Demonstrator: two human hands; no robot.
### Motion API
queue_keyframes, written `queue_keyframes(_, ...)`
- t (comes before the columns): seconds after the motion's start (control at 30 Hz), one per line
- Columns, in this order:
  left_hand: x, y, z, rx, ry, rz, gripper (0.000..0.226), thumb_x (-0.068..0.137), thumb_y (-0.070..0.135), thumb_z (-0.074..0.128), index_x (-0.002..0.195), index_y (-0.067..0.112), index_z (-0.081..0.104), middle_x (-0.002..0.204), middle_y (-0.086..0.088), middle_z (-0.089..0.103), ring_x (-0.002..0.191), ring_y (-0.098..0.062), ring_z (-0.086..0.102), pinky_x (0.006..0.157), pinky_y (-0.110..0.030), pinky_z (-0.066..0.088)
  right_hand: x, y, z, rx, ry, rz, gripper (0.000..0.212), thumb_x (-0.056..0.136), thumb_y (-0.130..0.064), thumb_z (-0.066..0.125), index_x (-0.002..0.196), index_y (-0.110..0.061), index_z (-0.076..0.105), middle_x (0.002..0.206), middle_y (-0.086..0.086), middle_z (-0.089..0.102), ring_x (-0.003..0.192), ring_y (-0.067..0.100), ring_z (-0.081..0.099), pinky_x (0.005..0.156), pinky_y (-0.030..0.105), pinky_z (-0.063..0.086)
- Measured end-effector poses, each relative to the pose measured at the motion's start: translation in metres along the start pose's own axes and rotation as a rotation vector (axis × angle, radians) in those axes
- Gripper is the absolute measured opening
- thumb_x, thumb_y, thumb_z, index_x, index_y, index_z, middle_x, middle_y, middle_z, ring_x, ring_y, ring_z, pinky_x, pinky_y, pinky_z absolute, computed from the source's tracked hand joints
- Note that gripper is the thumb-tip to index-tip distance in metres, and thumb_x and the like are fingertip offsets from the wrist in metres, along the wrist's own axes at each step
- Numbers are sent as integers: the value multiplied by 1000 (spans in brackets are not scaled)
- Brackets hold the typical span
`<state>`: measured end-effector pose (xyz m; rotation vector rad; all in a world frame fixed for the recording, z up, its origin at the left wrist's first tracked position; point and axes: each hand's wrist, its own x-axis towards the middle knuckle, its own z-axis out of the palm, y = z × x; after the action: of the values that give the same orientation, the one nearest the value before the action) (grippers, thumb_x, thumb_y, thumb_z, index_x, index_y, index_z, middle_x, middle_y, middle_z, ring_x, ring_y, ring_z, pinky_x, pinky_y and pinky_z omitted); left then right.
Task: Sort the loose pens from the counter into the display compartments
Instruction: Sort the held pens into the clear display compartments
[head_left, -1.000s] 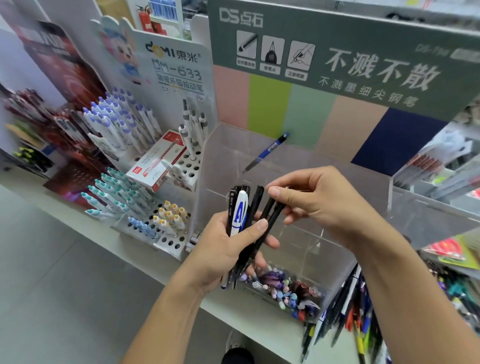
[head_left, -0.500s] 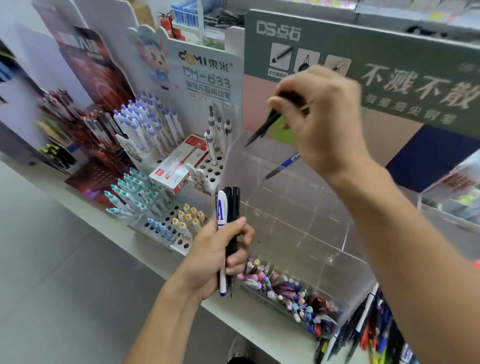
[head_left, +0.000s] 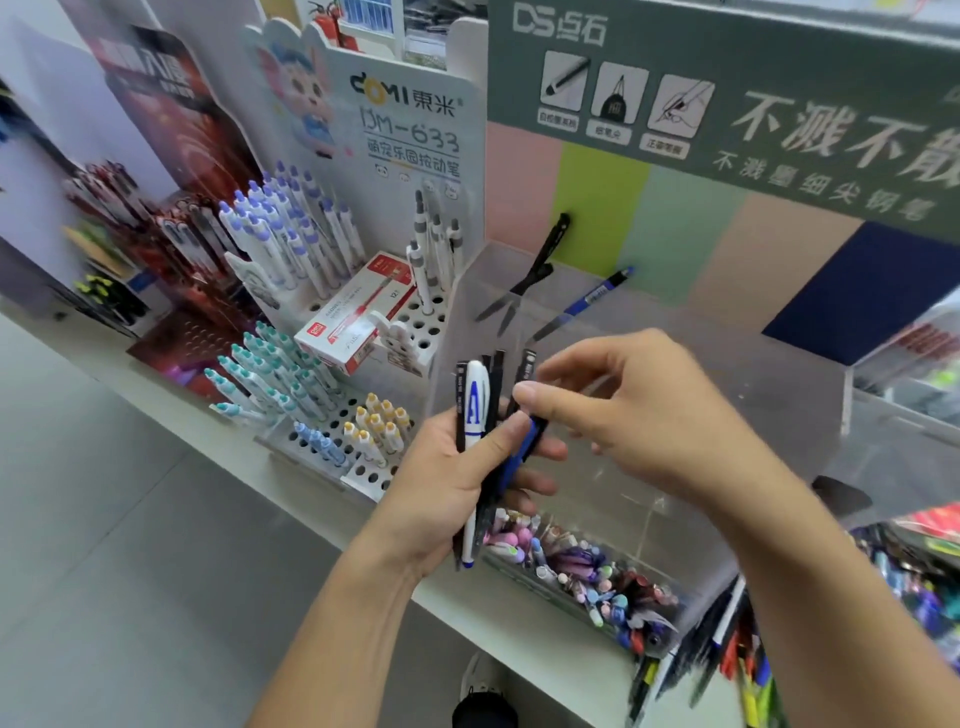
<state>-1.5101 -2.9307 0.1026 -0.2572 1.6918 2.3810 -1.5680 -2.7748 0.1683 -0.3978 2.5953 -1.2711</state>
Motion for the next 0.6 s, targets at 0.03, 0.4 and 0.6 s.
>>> queue_keyframes(0.03,1,0,3,41,-39,-3,28,85,27,64,103,6,68,89,-16,76,54,-22,65,44,-26,51,-3,7,4,177,-8,53,24,86,-37,77,80,-13,76,61,-8,67,47,2,51,49,18,42)
queue_keyframes(0.4,-6,3,-4,6,-350,-140,23,93,31,62,102,12,70,78,-5,46,55,-14,39,48,-22,38,7,16,-12,479,-301,79,16,92,-8,68,96,7,72,61,8,56,52,14,41,46,19,30)
queue_keyframes(0.6,-10,-3,-18,-232,-85,-170,32,93,35,65,90,12,44,72,0,50,45,-11,39,33,-17,31,15,0,-22,583,-20,44,10,95,-3,64,87,2,67,61,4,60,51,8,57,47,15,47)
